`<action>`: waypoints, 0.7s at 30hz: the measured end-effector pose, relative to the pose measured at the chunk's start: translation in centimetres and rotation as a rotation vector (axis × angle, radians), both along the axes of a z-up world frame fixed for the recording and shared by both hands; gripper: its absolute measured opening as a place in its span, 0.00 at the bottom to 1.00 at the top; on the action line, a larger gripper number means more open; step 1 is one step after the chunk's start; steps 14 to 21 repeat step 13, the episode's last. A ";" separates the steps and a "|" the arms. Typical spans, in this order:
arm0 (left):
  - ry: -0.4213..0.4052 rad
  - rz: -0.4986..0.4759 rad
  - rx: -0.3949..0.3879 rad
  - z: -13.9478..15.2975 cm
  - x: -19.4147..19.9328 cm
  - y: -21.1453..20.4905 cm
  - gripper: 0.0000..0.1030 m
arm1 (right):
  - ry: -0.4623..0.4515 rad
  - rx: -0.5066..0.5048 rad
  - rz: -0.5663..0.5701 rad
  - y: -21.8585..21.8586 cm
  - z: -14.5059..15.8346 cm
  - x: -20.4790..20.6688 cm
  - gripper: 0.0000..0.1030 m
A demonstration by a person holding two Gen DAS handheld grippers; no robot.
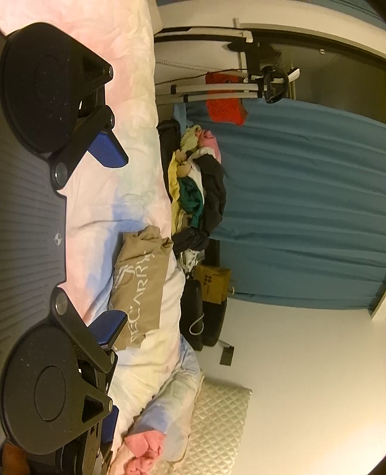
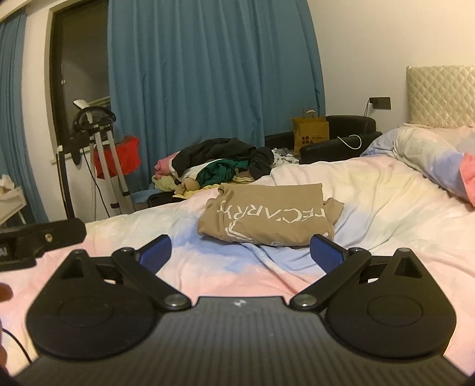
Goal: Fold clothes
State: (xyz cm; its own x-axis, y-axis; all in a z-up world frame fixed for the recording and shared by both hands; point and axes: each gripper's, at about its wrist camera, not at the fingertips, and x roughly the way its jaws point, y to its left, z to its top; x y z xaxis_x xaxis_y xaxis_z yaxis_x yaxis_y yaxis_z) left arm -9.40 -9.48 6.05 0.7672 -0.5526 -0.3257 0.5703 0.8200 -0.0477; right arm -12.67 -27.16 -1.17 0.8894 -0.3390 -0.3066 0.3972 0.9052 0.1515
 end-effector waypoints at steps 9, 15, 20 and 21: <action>0.001 0.016 0.027 -0.3 -0.5 -0.4 1.00 | 0.009 -0.012 -0.011 0.2 0.1 -0.1 0.98; -0.014 0.002 0.028 -0.4 -0.8 -0.2 1.00 | 0.010 -0.022 -0.012 0.3 0.2 -0.1 0.98; -0.014 0.002 0.028 -0.4 -0.8 -0.2 1.00 | 0.010 -0.022 -0.012 0.3 0.2 -0.1 0.98; -0.014 0.002 0.028 -0.4 -0.8 -0.2 1.00 | 0.010 -0.022 -0.012 0.3 0.2 -0.1 0.98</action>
